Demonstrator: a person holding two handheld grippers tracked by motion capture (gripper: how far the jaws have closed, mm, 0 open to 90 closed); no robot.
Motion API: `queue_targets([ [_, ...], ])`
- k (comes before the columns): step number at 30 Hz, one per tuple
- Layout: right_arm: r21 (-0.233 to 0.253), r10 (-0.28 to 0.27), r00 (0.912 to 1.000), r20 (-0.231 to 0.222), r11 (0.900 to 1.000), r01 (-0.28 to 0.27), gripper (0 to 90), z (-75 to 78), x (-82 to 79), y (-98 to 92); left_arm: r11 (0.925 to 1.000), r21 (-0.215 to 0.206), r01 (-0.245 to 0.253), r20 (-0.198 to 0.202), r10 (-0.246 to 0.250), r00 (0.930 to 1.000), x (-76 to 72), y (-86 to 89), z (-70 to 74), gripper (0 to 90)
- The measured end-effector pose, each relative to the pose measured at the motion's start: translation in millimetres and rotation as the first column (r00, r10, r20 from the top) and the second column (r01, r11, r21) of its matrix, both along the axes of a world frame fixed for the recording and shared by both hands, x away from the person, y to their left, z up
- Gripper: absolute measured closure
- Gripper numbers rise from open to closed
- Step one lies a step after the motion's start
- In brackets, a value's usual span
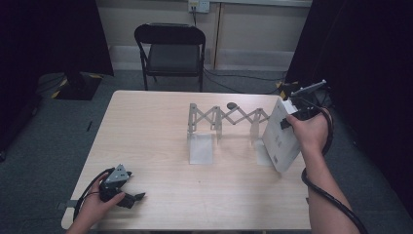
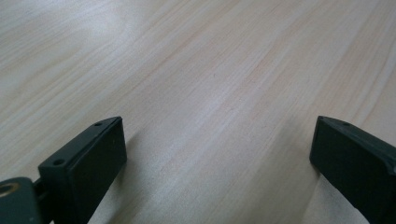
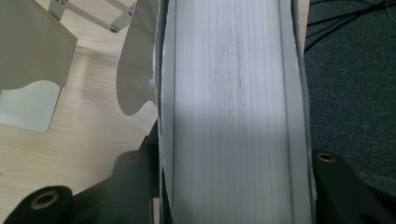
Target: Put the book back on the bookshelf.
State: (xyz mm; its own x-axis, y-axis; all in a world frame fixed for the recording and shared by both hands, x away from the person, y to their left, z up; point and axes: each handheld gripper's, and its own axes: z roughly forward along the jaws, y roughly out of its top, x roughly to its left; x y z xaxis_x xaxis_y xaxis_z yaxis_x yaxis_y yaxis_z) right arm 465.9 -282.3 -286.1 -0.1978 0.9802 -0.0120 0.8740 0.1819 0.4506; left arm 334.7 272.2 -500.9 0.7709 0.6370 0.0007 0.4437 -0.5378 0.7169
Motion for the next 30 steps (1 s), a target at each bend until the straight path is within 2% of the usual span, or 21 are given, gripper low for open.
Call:
queue_targets([
  [7, -0.003, -0.023, 0.9997, 0.0, 1.0, 0.023, 53.5, -3.0, 2.5, 1.2, 1.0, 0.0, 0.0, 0.0, 0.0, 1.0, 0.0, 0.0, 0.0, 3.4],
  [30, -0.021, -0.039, 0.9992, -0.002, 0.999, 0.039, 53.5, -11.0, 16.8, 9.8, 1.0, 0.003, -0.001, 0.003, 0.001, 1.0, 0.1, 0.1, 0.1, 3.4],
])
